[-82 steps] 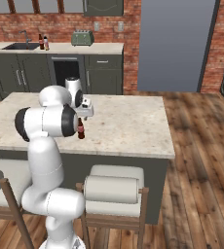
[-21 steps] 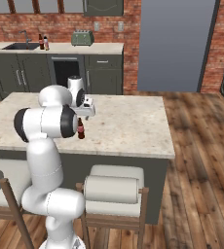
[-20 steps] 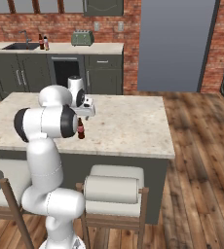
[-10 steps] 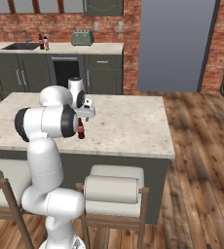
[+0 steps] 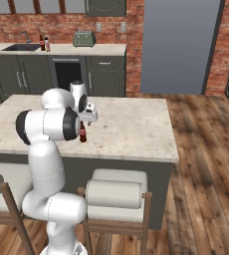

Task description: Place the large bottle from the dining counter next to the other large bottle outside the sink, and place the small bottle from the dining counter next to the other small bottle inside the sink.

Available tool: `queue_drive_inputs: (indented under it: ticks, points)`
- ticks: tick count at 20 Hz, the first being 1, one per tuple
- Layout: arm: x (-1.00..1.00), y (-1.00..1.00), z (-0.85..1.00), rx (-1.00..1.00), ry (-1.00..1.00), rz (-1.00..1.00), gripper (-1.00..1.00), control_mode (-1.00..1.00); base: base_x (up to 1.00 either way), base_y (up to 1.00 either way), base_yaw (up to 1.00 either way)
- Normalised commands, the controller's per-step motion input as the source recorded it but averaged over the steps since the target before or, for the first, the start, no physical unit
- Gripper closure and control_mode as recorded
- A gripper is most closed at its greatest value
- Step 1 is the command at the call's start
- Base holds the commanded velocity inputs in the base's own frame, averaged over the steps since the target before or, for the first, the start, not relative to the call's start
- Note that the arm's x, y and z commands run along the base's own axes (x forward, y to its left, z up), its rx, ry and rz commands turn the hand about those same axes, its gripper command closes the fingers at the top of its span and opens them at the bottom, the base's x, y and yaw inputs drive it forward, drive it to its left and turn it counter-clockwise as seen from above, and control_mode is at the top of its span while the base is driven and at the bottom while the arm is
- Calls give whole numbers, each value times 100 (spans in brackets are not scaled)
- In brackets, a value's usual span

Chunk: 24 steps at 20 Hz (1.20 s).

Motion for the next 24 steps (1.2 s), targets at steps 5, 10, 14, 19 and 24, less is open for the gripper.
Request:
queue_drive_inputs:
  ticks: [5, 10, 14, 19, 24]
  points:
    - [0, 0, -10, 0, 0, 0, -100, -100, 0, 0, 0]
    - [6, 0, 0, 0, 0, 0, -100, -100, 0, 0, 0]
    - [14, 0, 0, 0, 0, 0, -100, -100, 0, 0, 0]
    - [4, 0, 0, 0, 0, 0, -100, -100, 0, 0, 0]
    - [0, 0, 0, 0, 0, 0, -100, -100, 0, 0, 0]
